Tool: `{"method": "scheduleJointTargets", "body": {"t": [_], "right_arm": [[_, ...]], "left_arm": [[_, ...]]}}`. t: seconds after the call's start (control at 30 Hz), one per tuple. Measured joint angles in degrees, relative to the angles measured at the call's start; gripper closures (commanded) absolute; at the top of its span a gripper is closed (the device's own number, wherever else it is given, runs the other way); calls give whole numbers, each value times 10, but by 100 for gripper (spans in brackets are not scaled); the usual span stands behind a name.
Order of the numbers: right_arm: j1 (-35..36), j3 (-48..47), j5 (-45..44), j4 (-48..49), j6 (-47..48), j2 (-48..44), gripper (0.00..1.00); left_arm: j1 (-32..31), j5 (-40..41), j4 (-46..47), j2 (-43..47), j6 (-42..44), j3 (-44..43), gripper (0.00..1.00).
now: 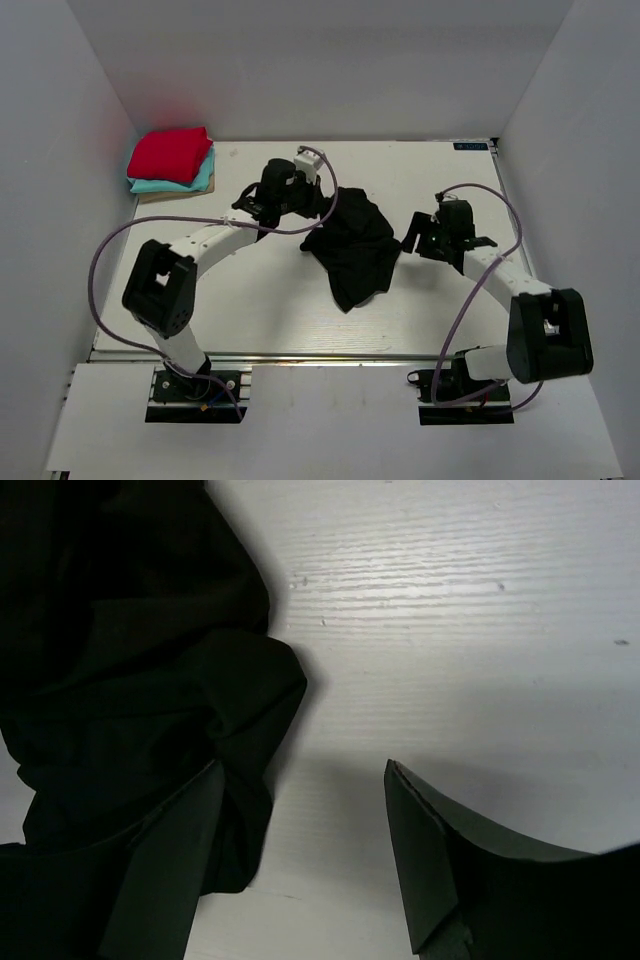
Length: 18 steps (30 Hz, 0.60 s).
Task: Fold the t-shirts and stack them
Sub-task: Flatten out the tshirt
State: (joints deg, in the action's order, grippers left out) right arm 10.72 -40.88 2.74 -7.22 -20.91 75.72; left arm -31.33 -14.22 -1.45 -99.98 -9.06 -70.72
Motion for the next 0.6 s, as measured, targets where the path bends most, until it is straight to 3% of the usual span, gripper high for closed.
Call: {"method": "scheduleJointTargets", "body": {"t": [0.13,0.33,0.4,0.47,0.5,0.53,0.6], "right_arm": [[8,-33,24,18,3,68,32],[26,-67,44,34,5,145,33],[33,-67,45,36,7,163,44],[37,-75,45,34,11,178,71],[39,-80,45,35,15,188,79],[41,-86,43,36,15,199,95],[45,-93,40,35,17,206,100]], "left_arm": [[0,3,24,67,0,9,100],[0,14,40,97,0,16,100],[0,16,40,101,0,27,100],[0,18,36,104,0,31,100],[0,19,36,108,0,34,100],[0,22,35,114,1,37,100],[0,29,32,126,1,38,100]]}}
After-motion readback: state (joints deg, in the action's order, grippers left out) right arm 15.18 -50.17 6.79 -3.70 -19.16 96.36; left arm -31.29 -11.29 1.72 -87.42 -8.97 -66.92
